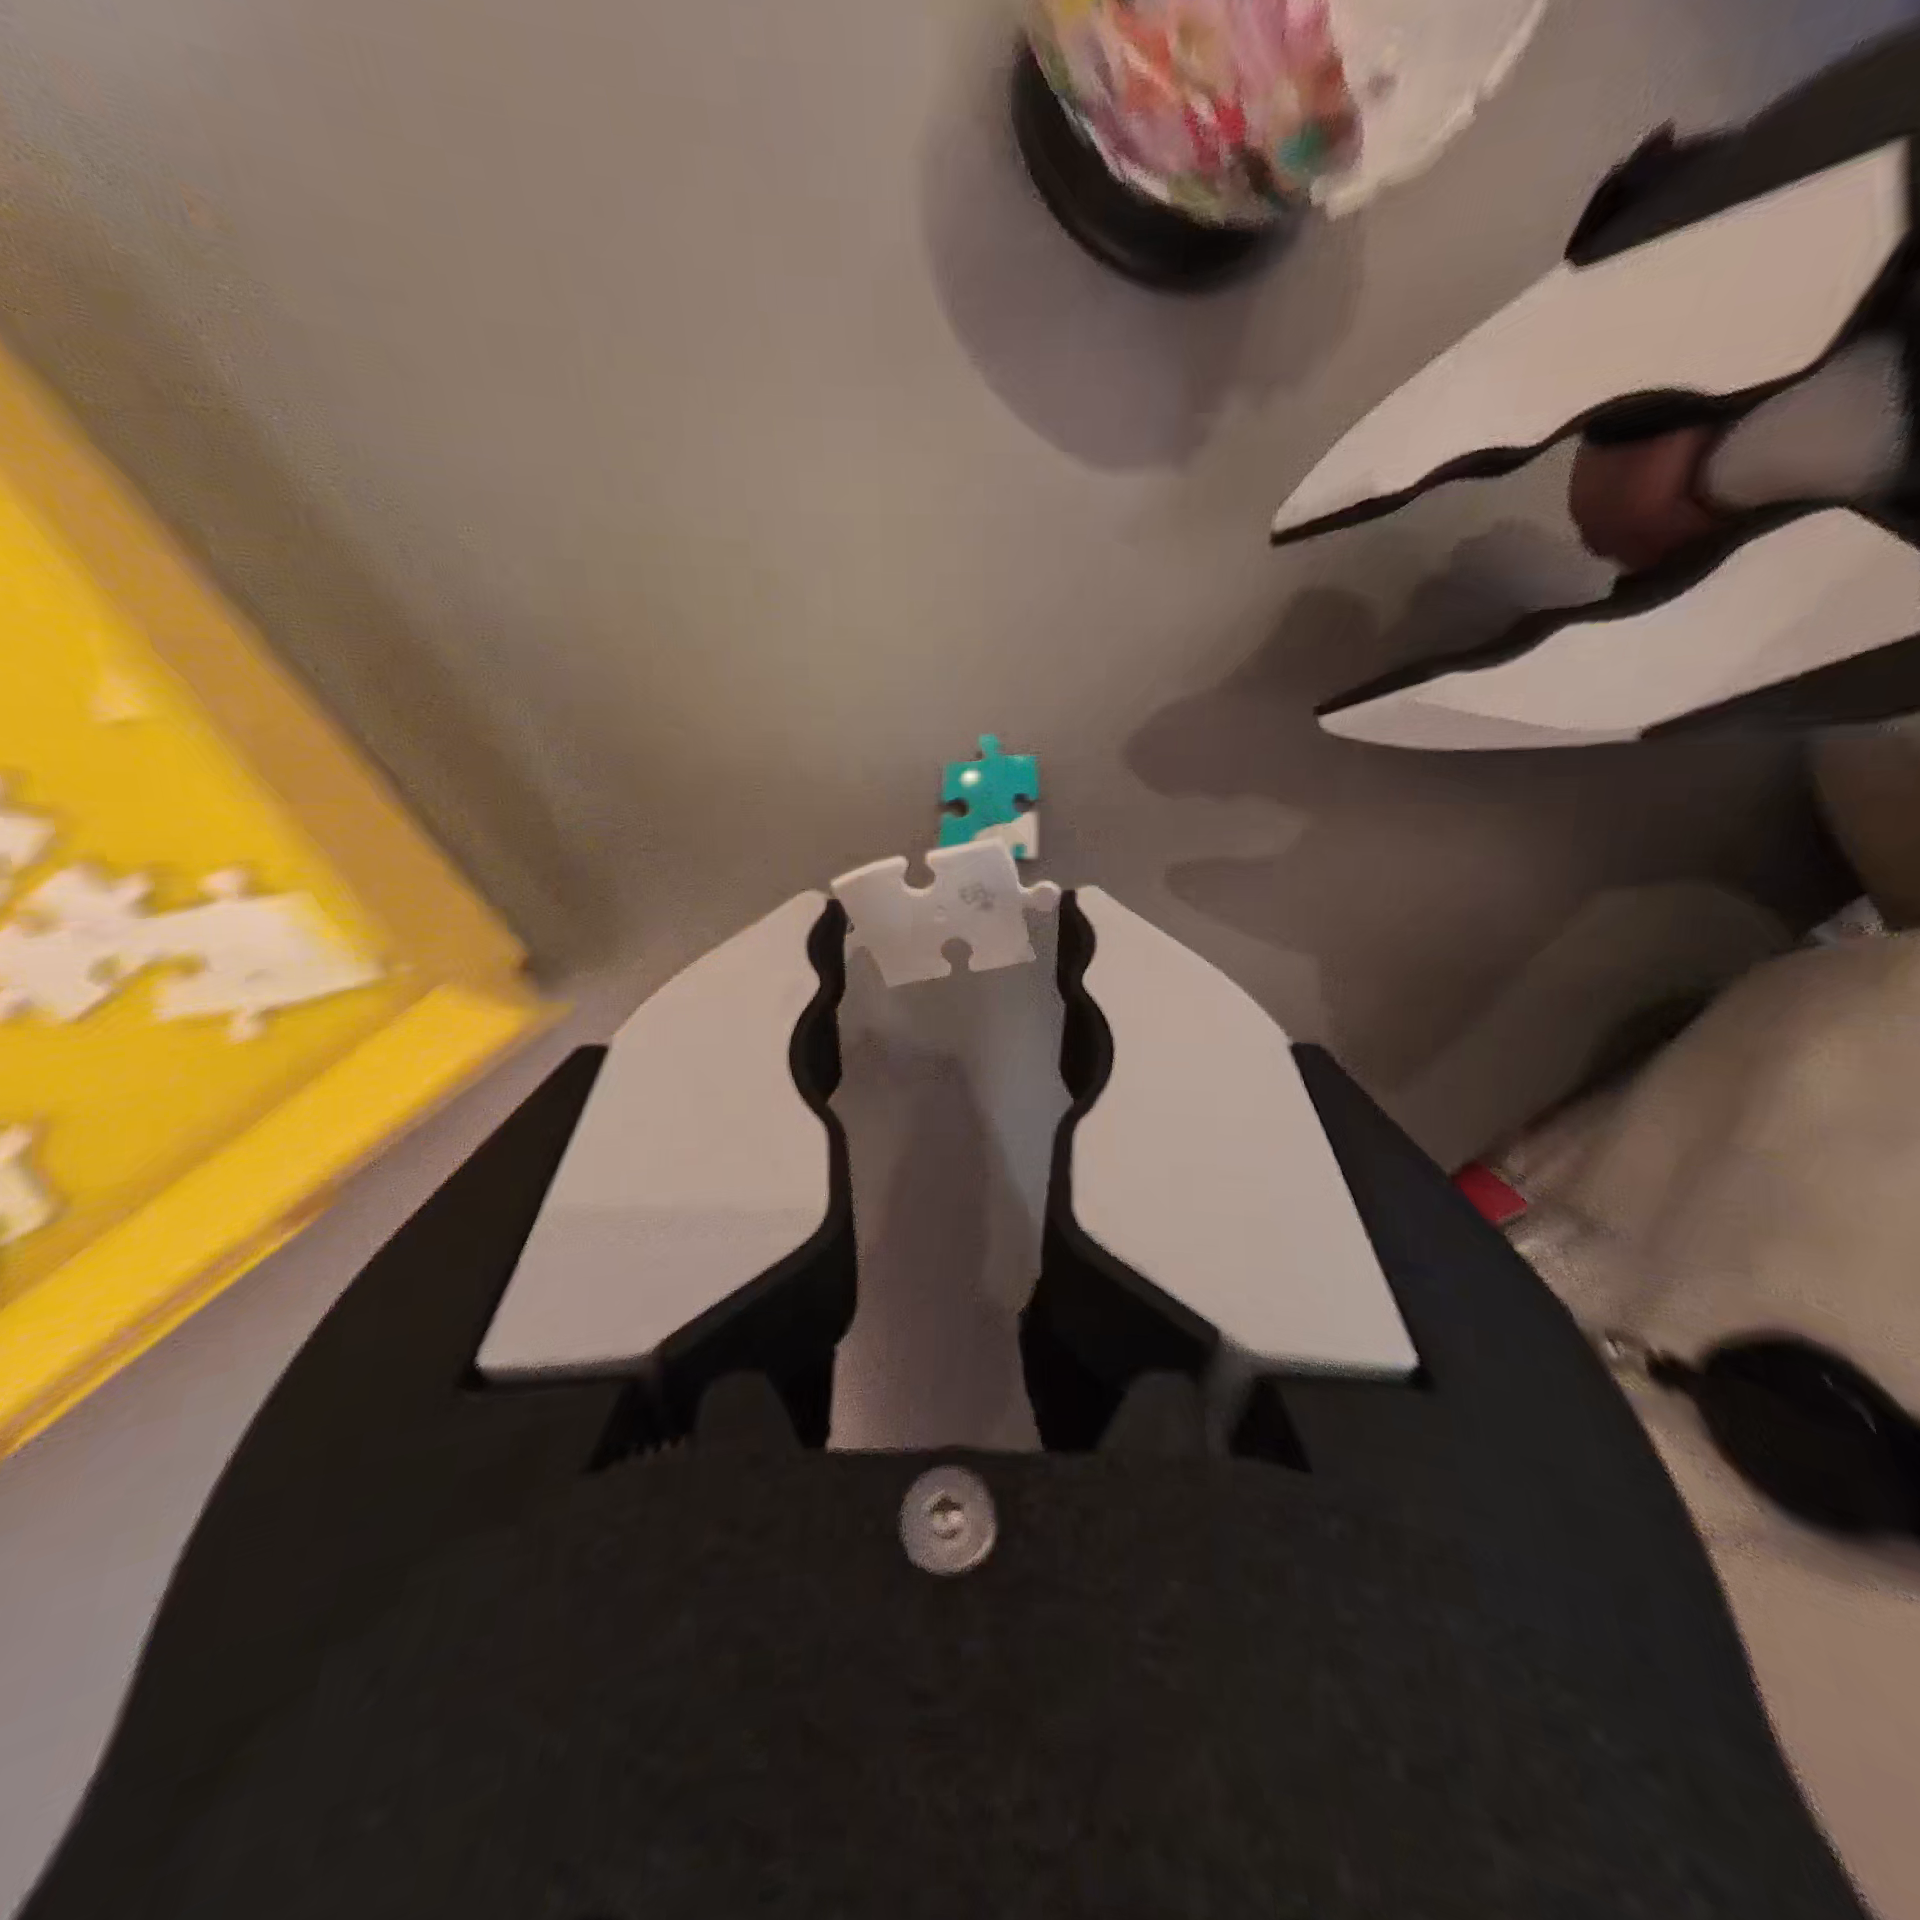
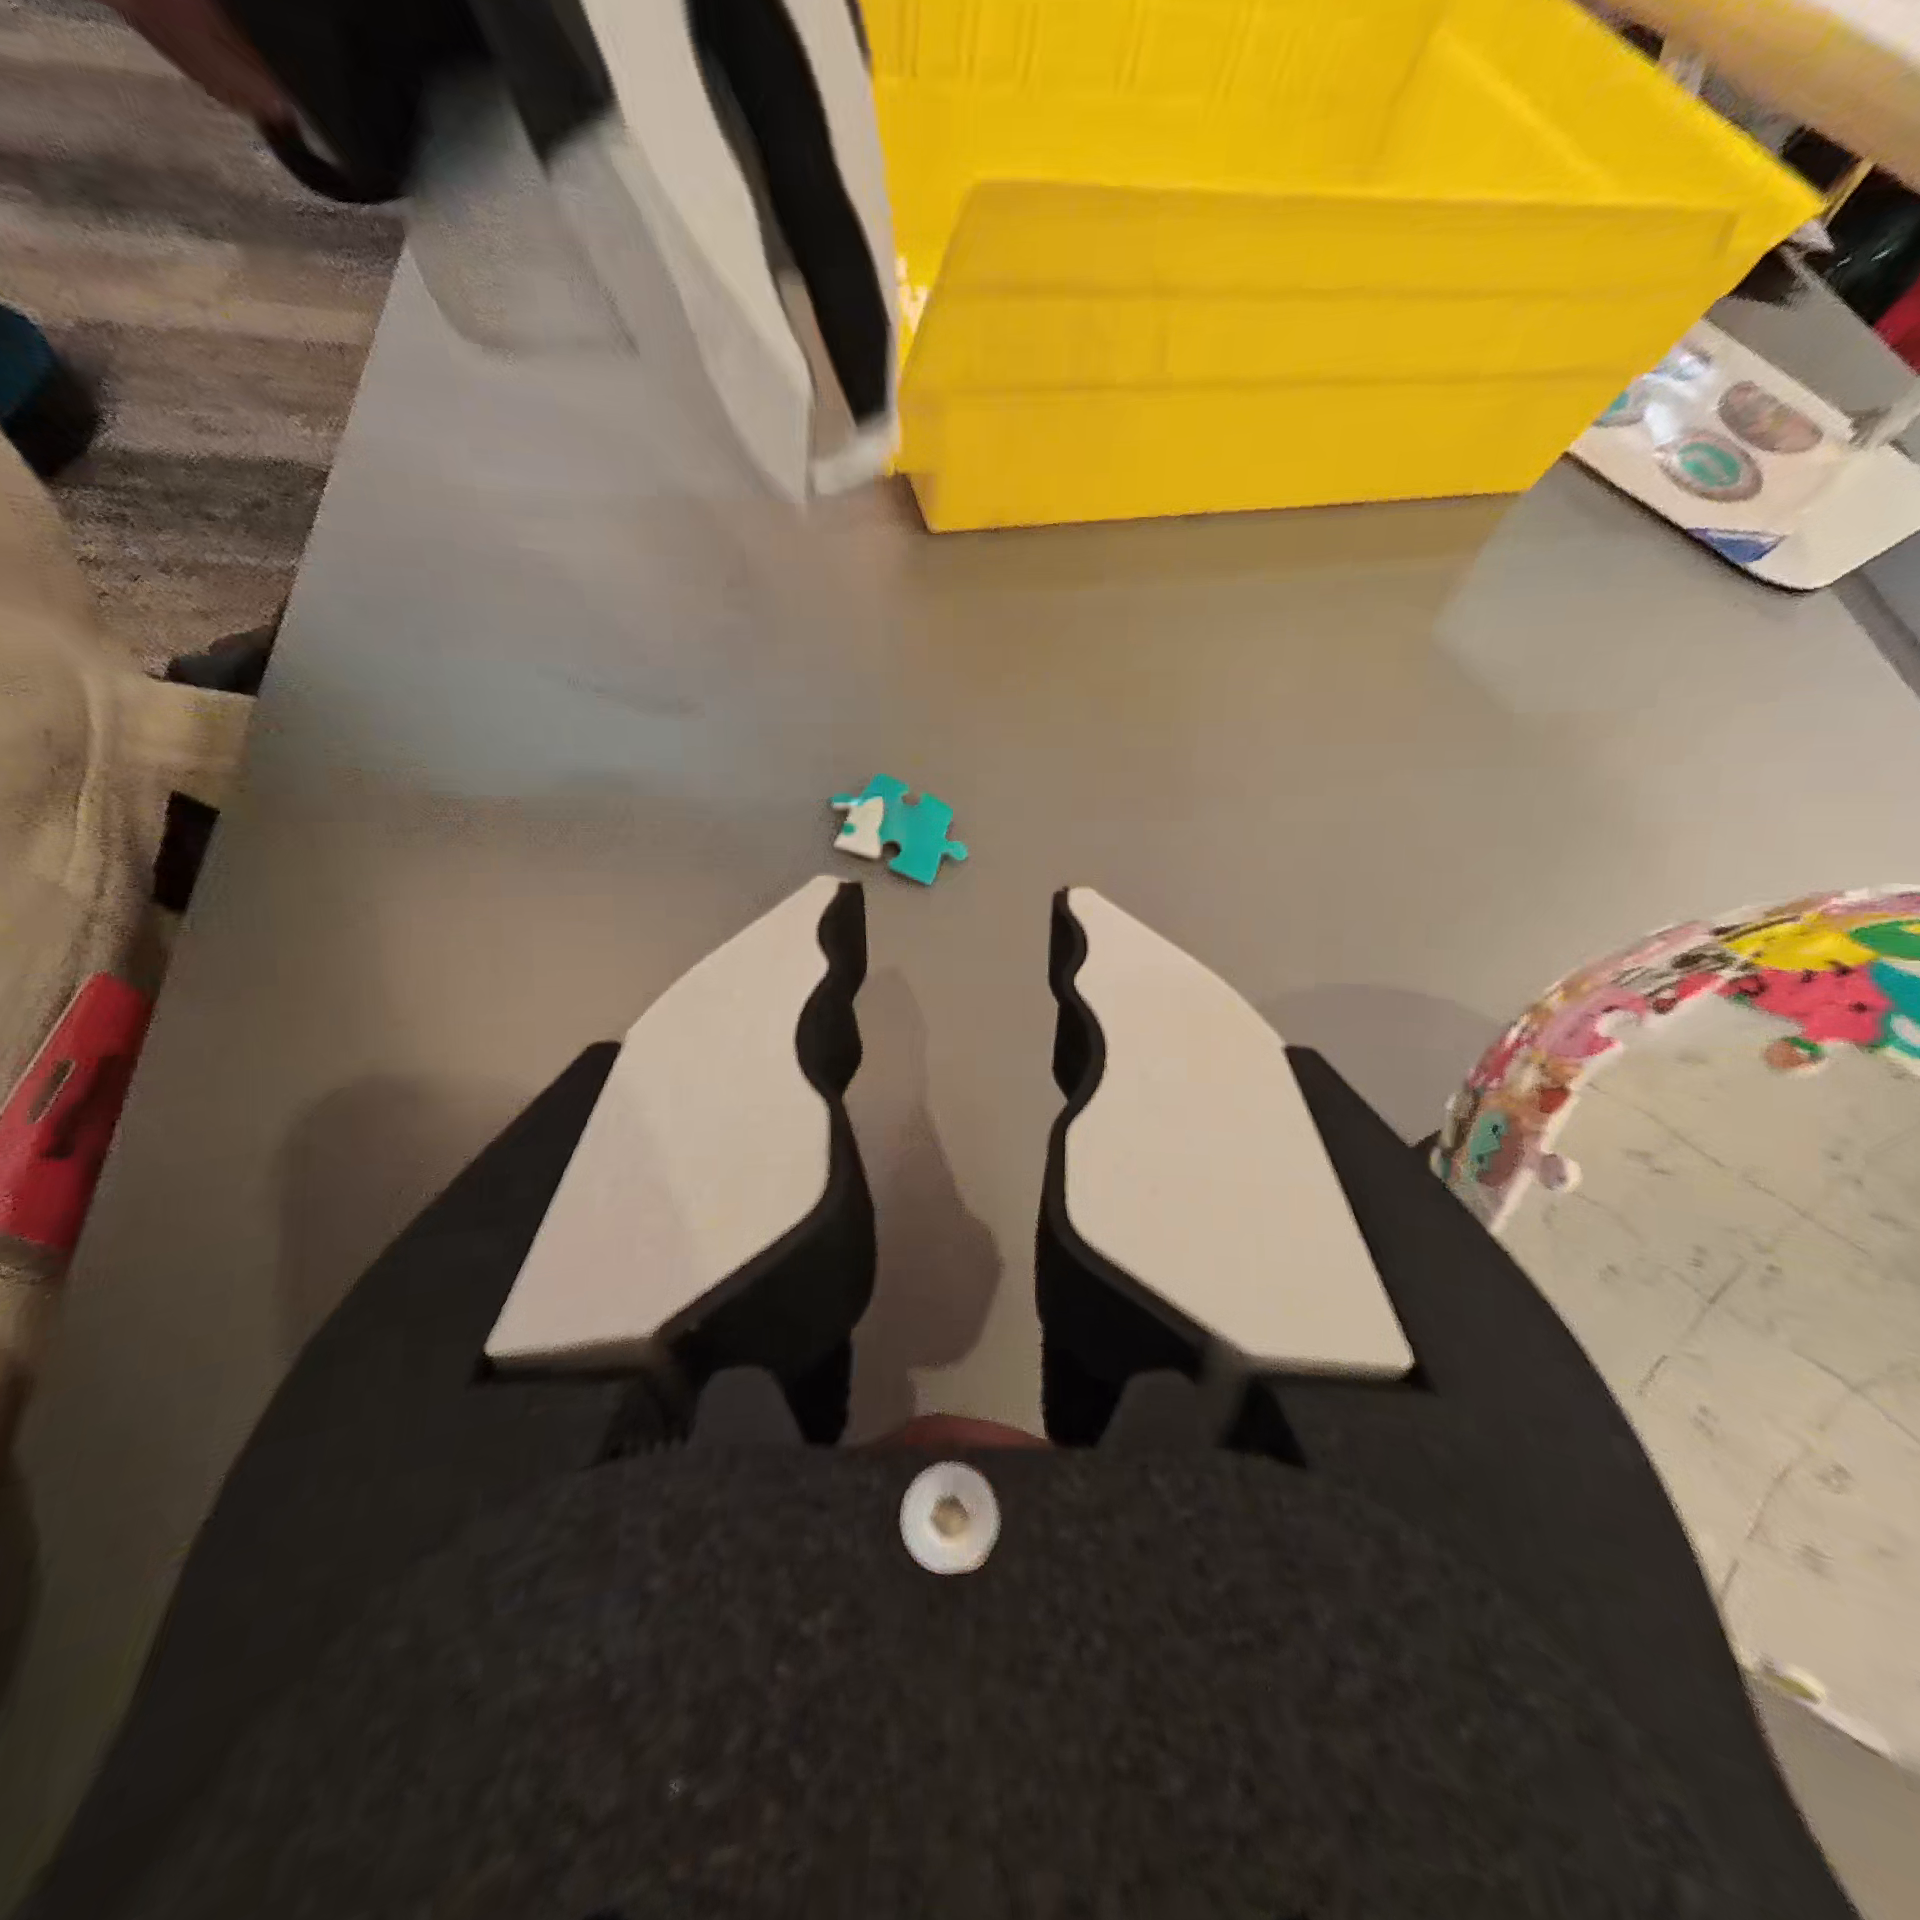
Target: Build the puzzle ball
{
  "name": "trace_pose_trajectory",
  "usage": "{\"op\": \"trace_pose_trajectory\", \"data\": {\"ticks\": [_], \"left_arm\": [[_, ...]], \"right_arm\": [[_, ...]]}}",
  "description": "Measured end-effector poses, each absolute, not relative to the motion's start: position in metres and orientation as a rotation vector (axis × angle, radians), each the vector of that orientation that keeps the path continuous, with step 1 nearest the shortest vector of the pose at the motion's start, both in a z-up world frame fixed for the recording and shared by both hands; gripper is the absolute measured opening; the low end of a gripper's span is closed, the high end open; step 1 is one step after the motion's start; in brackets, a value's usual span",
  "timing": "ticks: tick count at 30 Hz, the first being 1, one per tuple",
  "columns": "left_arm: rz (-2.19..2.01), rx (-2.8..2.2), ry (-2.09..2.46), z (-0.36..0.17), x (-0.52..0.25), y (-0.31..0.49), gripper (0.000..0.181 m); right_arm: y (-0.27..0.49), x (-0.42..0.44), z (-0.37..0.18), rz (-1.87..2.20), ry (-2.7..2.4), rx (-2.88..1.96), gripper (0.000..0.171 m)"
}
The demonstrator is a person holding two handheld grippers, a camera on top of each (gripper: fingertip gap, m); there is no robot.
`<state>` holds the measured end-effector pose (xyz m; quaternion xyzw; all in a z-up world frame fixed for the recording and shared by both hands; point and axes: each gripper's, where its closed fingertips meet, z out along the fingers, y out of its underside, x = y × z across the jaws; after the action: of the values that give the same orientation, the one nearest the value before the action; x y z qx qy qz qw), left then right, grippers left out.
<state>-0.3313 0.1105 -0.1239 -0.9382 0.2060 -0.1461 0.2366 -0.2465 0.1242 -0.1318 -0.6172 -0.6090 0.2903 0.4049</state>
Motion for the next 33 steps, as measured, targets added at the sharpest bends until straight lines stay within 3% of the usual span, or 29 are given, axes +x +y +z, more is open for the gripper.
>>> {"op": "trace_pose_trajectory", "data": {"ticks": [5, 12, 15, 19, 24, 28, 30, 33], "left_arm": [[-0.043, -2.751, 0.611, -0.17, -0.321, 0.167, 0.039], [-0.034, -2.909, 0.513, -0.196, -0.32, 0.172, 0.04], [0.02, -2.839, 0.528, -0.183, -0.325, 0.161, 0.067], [-0.069, -2.542, 0.592, -0.155, -0.313, 0.137, 0.061], [-0.21, -2.503, 0.612, -0.178, -0.294, 0.123, 0.063], [-0.116, -2.48, 0.665, -0.193, -0.301, 0.123, 0.049], [-0.181, -2.447, 0.661, -0.194, -0.295, 0.122, 0.029], [-0.205, -2.411, 0.648, -0.194, -0.292, 0.12, 0.026]], "right_arm": [[0.109, -0.252, -0.139, 0.754, -1.597, -1.563, 0.031], [0.104, -0.252, -0.141, 0.707, -1.626, -1.53, 0.031], [0.105, -0.25, -0.139, 0.715, -1.616, -1.532, 0.032], [0.111, -0.245, -0.135, 0.718, -1.583, -1.537, 0.032], [0.116, -0.242, -0.137, 0.721, -1.568, -1.555, 0.032], [0.121, -0.239, -0.14, 0.691, -1.566, -1.569, 0.032], [0.123, -0.238, -0.141, 0.693, -1.561, -1.578, 0.032], [0.124, -0.237, -0.146, 0.673, -1.574, -1.581, 0.032]]}}
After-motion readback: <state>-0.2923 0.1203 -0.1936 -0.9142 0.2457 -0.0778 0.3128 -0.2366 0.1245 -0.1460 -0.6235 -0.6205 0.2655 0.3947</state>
